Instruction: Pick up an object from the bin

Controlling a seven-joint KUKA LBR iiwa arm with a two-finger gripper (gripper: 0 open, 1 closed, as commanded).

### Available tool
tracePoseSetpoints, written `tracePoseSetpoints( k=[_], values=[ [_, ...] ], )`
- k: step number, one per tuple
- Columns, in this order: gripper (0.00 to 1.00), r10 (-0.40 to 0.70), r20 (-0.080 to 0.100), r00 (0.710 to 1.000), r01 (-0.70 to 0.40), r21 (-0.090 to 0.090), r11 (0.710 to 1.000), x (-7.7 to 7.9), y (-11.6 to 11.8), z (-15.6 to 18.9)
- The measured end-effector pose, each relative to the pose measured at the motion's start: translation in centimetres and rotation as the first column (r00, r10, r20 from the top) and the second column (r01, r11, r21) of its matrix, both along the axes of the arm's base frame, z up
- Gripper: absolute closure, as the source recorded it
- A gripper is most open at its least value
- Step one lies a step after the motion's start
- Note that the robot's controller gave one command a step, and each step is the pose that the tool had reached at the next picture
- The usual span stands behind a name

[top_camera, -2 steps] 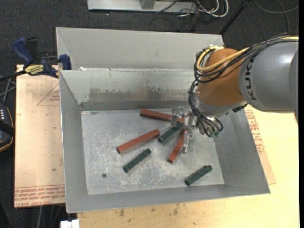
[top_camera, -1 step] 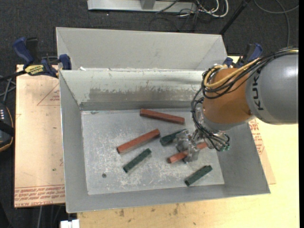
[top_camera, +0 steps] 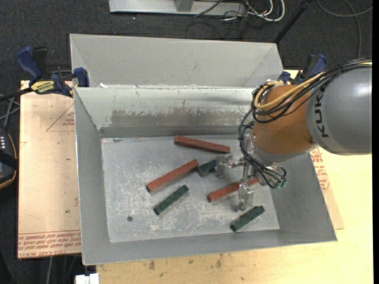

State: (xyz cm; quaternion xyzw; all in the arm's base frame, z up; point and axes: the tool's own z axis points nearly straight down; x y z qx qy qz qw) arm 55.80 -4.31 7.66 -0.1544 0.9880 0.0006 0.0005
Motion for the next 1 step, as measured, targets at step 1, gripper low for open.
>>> tracePoseSetpoints(
  k=[1],
  values=[
    [1.0,0.0,0.0,1.0,0.0,0.0,1.0,0.01,0.0,0.01]
  ],
)
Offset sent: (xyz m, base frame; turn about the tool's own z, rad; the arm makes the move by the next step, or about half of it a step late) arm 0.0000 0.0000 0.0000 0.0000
